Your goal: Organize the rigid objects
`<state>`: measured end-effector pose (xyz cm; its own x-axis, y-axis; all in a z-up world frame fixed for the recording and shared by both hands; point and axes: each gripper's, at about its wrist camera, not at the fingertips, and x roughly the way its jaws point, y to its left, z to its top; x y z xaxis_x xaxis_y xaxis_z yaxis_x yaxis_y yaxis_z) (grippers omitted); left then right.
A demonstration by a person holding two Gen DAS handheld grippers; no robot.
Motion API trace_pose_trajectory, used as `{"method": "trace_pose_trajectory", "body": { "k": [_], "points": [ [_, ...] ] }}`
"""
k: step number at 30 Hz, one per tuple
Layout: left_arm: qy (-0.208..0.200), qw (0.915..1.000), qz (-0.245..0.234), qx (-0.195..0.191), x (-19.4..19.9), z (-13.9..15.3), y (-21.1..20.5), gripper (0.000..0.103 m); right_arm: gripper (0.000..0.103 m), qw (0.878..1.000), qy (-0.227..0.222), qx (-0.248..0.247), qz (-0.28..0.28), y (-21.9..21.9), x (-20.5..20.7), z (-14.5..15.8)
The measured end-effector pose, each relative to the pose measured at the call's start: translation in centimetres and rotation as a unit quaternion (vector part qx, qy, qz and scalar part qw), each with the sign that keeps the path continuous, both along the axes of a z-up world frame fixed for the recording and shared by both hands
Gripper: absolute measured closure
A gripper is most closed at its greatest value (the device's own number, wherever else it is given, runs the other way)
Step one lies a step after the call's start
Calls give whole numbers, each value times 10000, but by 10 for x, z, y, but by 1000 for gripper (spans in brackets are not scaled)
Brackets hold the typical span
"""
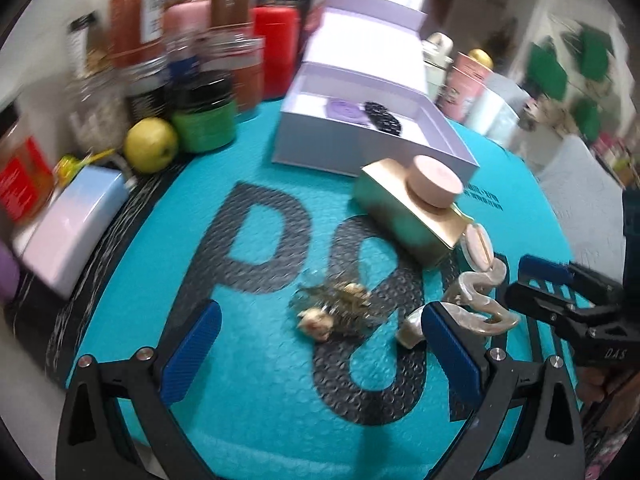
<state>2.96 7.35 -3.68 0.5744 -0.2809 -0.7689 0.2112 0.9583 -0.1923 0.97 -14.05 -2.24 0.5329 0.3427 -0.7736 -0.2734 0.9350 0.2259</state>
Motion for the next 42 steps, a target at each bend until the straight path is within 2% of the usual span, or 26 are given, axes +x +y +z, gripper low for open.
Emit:
{"method": "trace_pose_trajectory", "body": {
  "k": [5,8,10,12,16,17,18,19,24,27,29,31,42],
  "points": [
    [-16,9993,-256,284,14,-11,-11,1,22,10000,-10,-38,-92,-4,-2,0],
    [60,9993,-272,237,22,-19,-11,2,22,9999,-5,-40,-107,-5,-3,1],
    [79,9995,-245,163,25,-22,-10,18,22,9999,15,-31,-109,-6,-4,0],
    [126,9993,-265,247,27,-26,-11,24,22,9999,42,-12,-103,-6,-4,-1],
    [30,9986,-444,295,23,-26,-16,24,22,10000,78,10,-44,-4,-2,-2],
    [-15,9983,-474,351,21,-26,-18,28,22,10000,80,16,-32,-3,-2,-2],
    [-48,9979,-487,431,20,-27,-20,38,22,10000,87,18,-16,-2,-2,-2],
    [-70,9977,-495,462,20,-28,-21,43,22,10000,85,19,12,-1,-1,-3],
    [-209,9971,-511,523,17,-28,-23,46,21,9999,119,5,66,2,0,-4],
    [-186,9976,-471,481,16,-25,-20,46,16,9998,169,-35,99,6,0,-5],
    [-160,9981,-402,442,16,-23,-16,46,7,9997,187,-94,147,9,0,-5],
    [-139,9987,-294,390,14,-21,-11,46,2,9994,192,-190,197,14,1,-6],
    [-99,9992,14,387,7,-19,9,46,1,9975,345,-459,418,39,8,-28]
  ]
}}
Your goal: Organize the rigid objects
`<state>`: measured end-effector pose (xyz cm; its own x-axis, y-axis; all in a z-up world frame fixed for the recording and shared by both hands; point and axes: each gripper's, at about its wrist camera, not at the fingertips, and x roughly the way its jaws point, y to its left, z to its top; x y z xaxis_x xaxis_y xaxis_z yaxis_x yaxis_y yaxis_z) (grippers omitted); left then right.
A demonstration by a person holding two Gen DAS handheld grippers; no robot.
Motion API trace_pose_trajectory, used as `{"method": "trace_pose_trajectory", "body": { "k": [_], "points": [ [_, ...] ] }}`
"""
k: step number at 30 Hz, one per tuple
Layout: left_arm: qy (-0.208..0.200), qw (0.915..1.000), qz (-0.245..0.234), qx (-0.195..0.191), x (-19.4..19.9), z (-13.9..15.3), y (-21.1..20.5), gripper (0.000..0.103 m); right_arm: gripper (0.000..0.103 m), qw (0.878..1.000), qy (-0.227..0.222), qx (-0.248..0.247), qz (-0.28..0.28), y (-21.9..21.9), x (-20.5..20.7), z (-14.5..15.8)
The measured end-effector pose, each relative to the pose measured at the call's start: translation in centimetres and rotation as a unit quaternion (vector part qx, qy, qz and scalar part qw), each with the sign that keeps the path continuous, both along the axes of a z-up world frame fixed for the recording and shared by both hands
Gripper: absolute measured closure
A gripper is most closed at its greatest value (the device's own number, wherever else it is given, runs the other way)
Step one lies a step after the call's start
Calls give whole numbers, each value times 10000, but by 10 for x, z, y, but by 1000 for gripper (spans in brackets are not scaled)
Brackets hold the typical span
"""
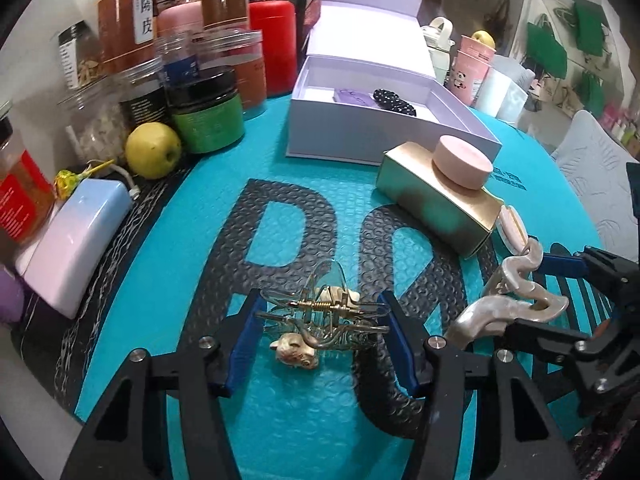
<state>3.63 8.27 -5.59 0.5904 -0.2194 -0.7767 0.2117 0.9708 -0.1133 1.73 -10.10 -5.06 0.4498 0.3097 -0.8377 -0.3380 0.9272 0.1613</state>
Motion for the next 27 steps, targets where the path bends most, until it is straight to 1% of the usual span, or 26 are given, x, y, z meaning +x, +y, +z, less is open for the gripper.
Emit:
{"method": "trace_pose_trajectory", "body": {
  "k": [7,10,14,16,17,18,20,21,22,23,25,27],
  "points": [
    [24,10000,19,-70,0,-1,1,46,1,9998,-185,-38,53,4,-1,-1],
    [23,9999,10,-104,2,0,0,46,1,9995,-213,-182,122,11,1,-4],
    [4,9999,22,-127,3,1,1,46,0,9976,-340,-500,343,24,1,-6],
    [11,9999,42,-121,3,0,2,46,1,9969,-436,-514,400,27,0,-7],
    [20,9999,53,-117,3,0,2,46,2,9971,-433,-498,383,28,0,-7],
    [28,9999,65,-116,3,0,3,46,6,9973,-436,-467,366,28,1,-6],
    [28,9999,100,-115,2,0,5,46,25,9976,-479,-344,372,26,1,-3],
    [34,9998,122,-122,1,0,7,46,30,9977,-485,-287,387,26,0,-2],
    [40,9998,140,-130,2,0,8,46,41,9976,-490,-253,409,27,0,-1],
    [47,9998,162,-138,2,0,9,46,55,9977,-466,-171,465,27,-1,0],
    [59,9997,197,-150,2,-1,11,46,64,9979,-416,-77,499,28,-2,0],
    [62,9996,219,-155,2,-1,12,46,65,9974,-463,-67,541,29,-4,1]
  ]
}}
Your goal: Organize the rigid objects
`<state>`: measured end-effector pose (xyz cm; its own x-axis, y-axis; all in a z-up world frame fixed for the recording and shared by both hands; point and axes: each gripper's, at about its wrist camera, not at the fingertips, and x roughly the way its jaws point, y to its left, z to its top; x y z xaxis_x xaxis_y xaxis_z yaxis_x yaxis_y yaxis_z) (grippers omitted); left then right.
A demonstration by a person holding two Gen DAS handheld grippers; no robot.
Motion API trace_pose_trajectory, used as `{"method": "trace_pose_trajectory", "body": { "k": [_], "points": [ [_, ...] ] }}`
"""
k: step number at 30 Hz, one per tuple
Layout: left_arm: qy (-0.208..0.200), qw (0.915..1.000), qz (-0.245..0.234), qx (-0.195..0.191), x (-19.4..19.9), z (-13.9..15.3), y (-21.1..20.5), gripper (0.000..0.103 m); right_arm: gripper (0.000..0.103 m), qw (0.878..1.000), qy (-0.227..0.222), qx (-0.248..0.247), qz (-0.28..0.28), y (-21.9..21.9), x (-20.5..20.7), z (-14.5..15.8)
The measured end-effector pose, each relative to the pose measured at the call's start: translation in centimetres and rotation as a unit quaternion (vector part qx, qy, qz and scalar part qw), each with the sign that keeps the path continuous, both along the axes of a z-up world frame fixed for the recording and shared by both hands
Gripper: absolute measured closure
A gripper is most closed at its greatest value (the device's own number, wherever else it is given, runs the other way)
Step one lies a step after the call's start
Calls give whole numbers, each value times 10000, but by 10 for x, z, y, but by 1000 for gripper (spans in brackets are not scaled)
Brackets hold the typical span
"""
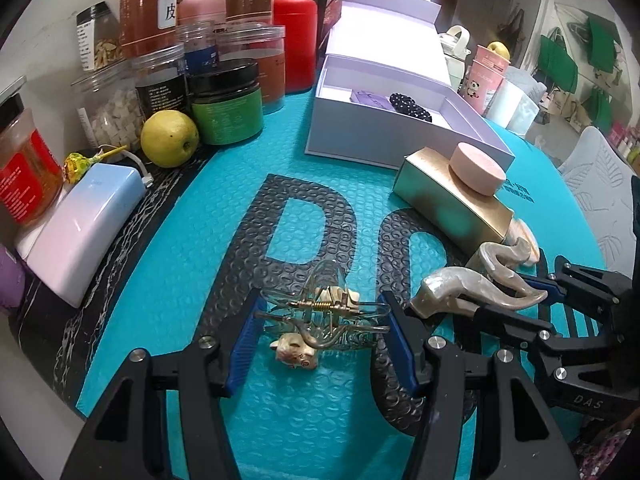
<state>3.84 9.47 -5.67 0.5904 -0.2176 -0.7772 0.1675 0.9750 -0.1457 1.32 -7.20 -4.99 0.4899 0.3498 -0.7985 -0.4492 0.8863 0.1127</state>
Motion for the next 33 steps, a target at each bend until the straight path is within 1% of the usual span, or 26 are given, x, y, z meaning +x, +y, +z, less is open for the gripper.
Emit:
{"method": "trace_pose_trajectory", "body": {
  "k": [5,12,23,33],
  "points": [
    [1,10000,-4,-14,-2,0,0,46,66,9998,51,162,-48,-4,-2,1],
    [-59,10000,-43,3,-4,6,-4,46,68,9997,44,236,-61,-9,-9,4],
    [-158,9998,-146,13,-9,16,-13,46,68,9987,-135,467,-135,-20,-29,19],
    [-341,9989,-325,18,-18,30,-34,46,68,9969,-289,612,-396,-39,-47,33]
  ]
}}
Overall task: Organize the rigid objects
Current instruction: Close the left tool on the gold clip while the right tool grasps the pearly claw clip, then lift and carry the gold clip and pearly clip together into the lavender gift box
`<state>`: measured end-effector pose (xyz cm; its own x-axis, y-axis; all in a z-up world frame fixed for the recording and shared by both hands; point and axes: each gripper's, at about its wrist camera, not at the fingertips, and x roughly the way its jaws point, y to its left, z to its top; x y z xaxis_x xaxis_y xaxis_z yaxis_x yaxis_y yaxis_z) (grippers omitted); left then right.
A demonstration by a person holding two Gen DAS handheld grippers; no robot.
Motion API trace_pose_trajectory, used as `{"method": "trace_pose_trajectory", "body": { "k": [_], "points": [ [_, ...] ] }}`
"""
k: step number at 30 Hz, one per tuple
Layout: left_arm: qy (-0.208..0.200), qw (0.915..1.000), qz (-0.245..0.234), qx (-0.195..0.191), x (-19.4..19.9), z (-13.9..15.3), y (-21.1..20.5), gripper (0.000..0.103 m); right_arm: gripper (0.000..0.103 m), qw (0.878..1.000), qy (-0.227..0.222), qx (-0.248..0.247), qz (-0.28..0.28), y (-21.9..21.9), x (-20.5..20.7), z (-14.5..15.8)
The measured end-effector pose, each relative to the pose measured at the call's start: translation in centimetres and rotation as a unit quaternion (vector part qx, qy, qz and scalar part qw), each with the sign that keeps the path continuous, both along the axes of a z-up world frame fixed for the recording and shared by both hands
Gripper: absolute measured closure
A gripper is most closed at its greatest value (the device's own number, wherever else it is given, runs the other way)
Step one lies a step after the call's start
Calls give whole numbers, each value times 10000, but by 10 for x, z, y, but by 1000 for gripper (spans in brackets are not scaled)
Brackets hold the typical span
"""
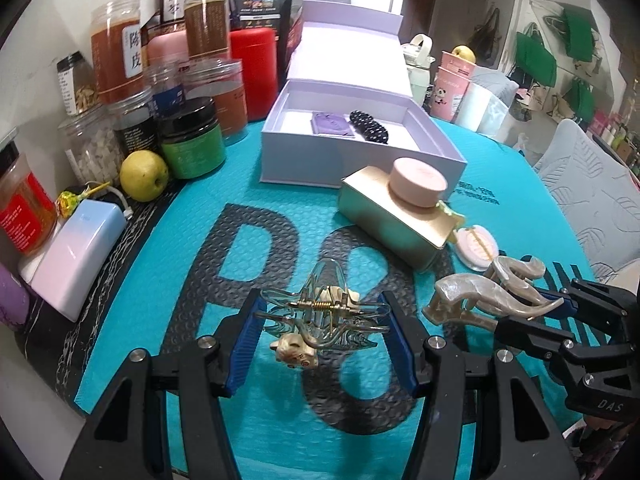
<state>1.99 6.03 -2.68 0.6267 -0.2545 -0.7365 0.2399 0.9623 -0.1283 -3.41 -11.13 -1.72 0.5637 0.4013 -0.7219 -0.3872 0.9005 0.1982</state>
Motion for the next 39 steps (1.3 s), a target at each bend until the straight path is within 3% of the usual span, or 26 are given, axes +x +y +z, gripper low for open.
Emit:
{"method": "trace_pose_trajectory", "body": {
  "k": [16,39],
  "points": [
    [-13,9991,-348,-229,2,18,-37,46,68,9988,-199,7,-440,-39,-13,20],
    [-364,9954,-875,-156,54,62,-83,46,68,9986,-474,87,-234,-66,41,64]
  ]
}}
